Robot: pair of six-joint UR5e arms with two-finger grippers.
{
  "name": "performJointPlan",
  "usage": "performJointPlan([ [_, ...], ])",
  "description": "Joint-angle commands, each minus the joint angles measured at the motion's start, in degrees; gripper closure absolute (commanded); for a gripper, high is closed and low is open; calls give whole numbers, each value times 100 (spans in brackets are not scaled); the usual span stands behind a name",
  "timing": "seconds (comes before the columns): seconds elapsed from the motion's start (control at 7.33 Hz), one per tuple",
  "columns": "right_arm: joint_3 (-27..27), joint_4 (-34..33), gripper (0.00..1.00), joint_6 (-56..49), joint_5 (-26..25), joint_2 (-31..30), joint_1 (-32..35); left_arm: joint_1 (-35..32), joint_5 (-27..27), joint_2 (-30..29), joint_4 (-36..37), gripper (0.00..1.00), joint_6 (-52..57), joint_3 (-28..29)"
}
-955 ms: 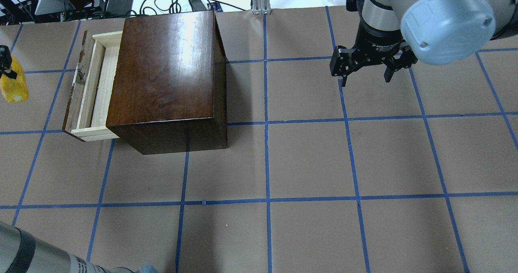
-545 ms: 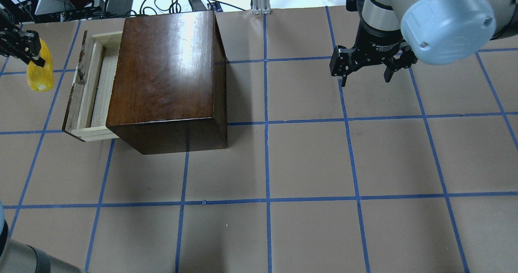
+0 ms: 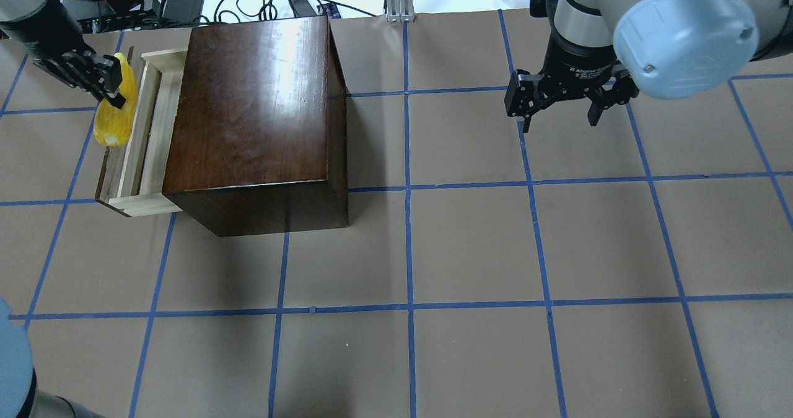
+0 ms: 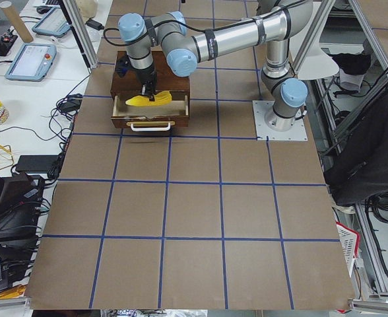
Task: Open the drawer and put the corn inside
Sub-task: 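Lift the corn with the left gripper and carry it over the drawer, then lower the corn into the drawer and open the left gripper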
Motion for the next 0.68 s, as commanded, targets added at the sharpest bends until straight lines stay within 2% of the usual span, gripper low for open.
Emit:
performJointPlan([
  [0.0,5,-8,0,0,-3,-4,0,-22,-7,-66,114,100,429,-185],
  [0.41,5,-8,0,0,-3,-4,0,-14,-42,-181,176,100,484,-229],
  [0.55,5,1,0,0,-12,5,0,-14,-16,-163,185,54,475,-247],
])
